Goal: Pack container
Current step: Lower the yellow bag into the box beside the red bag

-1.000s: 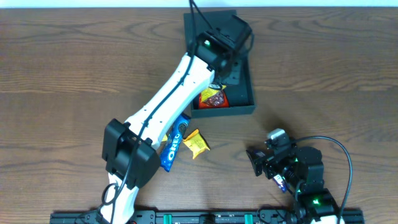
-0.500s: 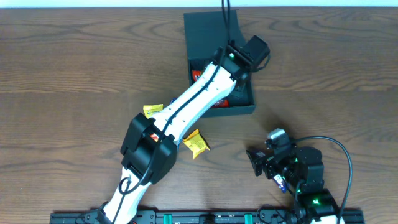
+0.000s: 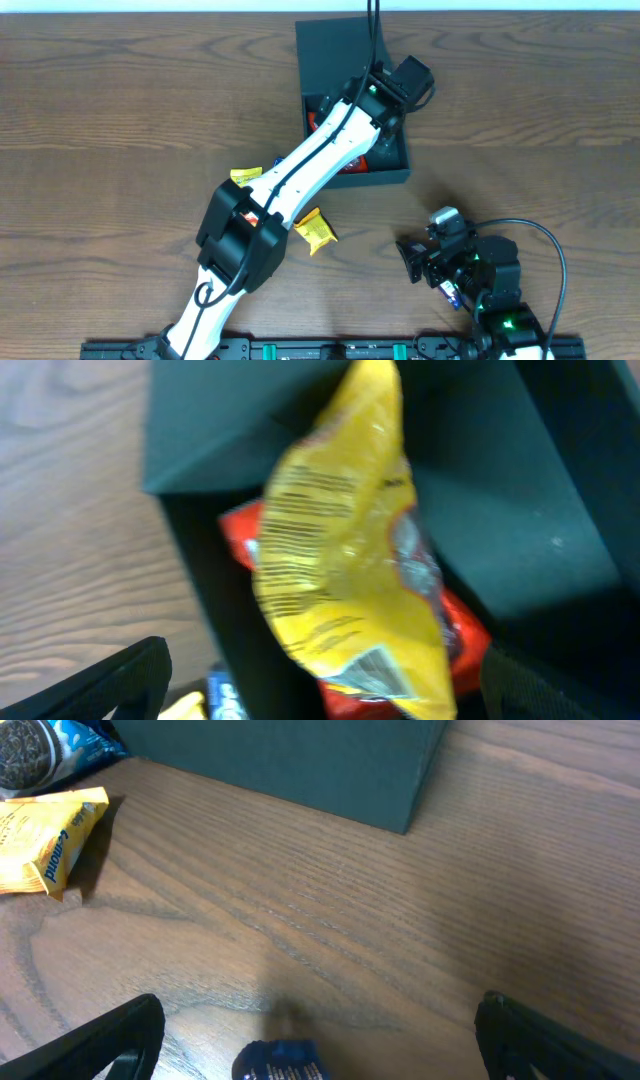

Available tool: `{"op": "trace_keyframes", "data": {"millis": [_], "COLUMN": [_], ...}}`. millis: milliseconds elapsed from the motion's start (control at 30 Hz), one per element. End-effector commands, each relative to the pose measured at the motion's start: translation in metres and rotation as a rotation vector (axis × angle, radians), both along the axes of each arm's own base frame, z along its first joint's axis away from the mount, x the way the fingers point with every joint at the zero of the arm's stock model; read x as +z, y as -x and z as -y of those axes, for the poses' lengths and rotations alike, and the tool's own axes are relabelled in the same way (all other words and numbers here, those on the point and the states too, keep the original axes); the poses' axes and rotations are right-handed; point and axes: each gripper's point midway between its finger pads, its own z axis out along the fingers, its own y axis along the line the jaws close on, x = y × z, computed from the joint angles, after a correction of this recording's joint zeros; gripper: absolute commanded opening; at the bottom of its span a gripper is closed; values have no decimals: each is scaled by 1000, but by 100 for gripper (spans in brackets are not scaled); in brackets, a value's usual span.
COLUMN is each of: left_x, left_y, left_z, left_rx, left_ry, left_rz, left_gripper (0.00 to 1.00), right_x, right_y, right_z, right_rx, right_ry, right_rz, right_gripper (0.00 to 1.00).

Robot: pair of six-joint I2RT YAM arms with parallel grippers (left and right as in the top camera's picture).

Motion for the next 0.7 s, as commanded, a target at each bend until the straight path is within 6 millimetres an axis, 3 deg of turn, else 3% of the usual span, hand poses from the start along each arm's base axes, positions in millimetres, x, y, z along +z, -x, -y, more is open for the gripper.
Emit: {"op": "trace_keyframes", "data": {"millis": [0, 133, 367, 667], "left_x": [-10, -12, -7, -26], "left_y": [5, 8, -3, -26], "left_z": [15, 21, 6, 2], "left_rx": [-37, -48, -27, -37], "left_ry": [76, 100, 16, -66], "left_rz": [-76, -94, -23, 44], "left_gripper": [99, 99, 96, 96], "right_x": [-1, -1, -1, -1], "right_y": [0, 0, 0, 0], "right_z": [2, 2, 2, 2], "right_rx": [0, 0, 0, 0], "right_ry": [8, 8, 8, 8], "right_rz": [2, 2, 2, 2], "right_gripper": [99, 99, 99, 99]}}
